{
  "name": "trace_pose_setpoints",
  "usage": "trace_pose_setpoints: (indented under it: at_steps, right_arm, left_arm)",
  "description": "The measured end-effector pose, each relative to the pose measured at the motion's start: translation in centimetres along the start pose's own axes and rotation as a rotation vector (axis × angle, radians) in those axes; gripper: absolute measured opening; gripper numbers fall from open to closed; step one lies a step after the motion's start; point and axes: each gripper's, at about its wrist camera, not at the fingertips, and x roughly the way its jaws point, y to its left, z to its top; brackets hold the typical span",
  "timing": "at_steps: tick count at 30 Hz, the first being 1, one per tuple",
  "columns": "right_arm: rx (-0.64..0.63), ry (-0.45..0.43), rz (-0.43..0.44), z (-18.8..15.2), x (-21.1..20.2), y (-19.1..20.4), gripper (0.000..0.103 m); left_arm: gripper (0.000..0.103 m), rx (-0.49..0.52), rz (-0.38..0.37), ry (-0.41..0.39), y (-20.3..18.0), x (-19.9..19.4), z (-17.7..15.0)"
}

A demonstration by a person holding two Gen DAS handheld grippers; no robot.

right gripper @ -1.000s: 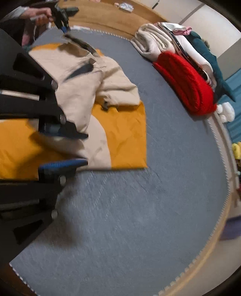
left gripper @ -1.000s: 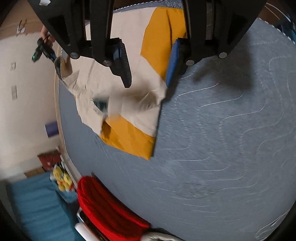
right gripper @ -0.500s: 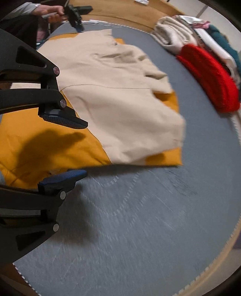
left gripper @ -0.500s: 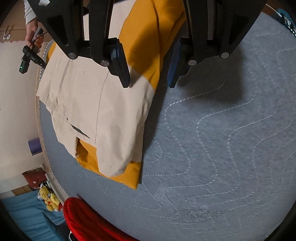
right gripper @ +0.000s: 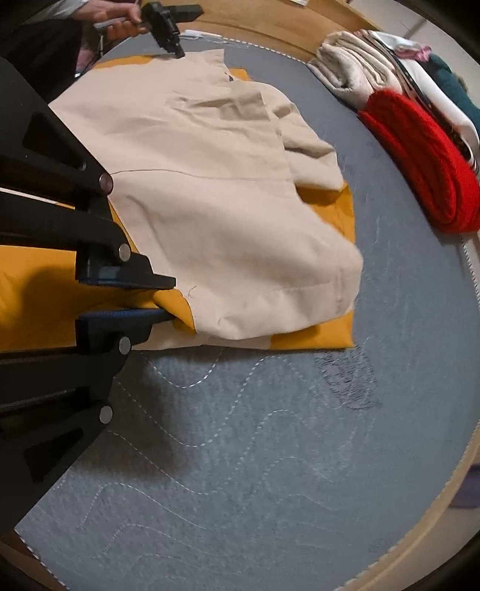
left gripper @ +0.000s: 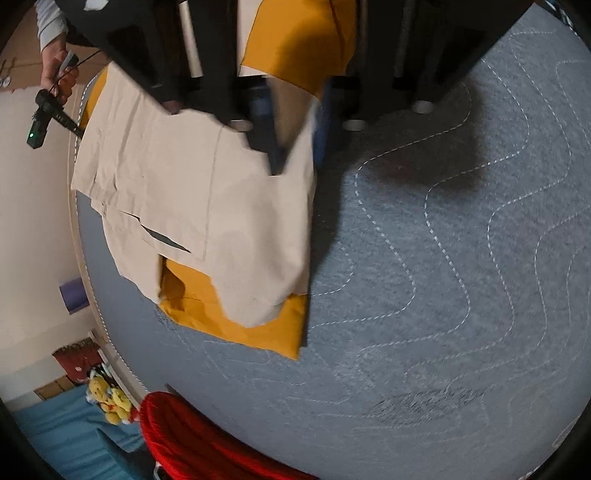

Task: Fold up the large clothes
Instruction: 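Lay the folded hem down over the jacket with both grippers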

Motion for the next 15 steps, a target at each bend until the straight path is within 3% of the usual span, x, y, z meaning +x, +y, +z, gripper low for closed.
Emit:
trace_pose_setpoints:
  at_steps: [4,11,15]
  right_arm:
    - [-0.009,-0.078,0.010,0.0,-2.1,1.2,0.003]
    - [0.074,-0.325,0.079,0.8,-8.2,1.3,0.002]
    - [0.053,-0.386,0.008,2.3,-8.2,2.7,0.002]
  left_arm:
    - [0.002,0.074,0.017,-0.094,-1.6,-2.1,-0.1]
    - [0.001,0.096,0.007,-0.305,-3.4,-5.6,0.2]
    - [0.001,0.111,0.060,-0.362,-4.4,-5.0,1.2]
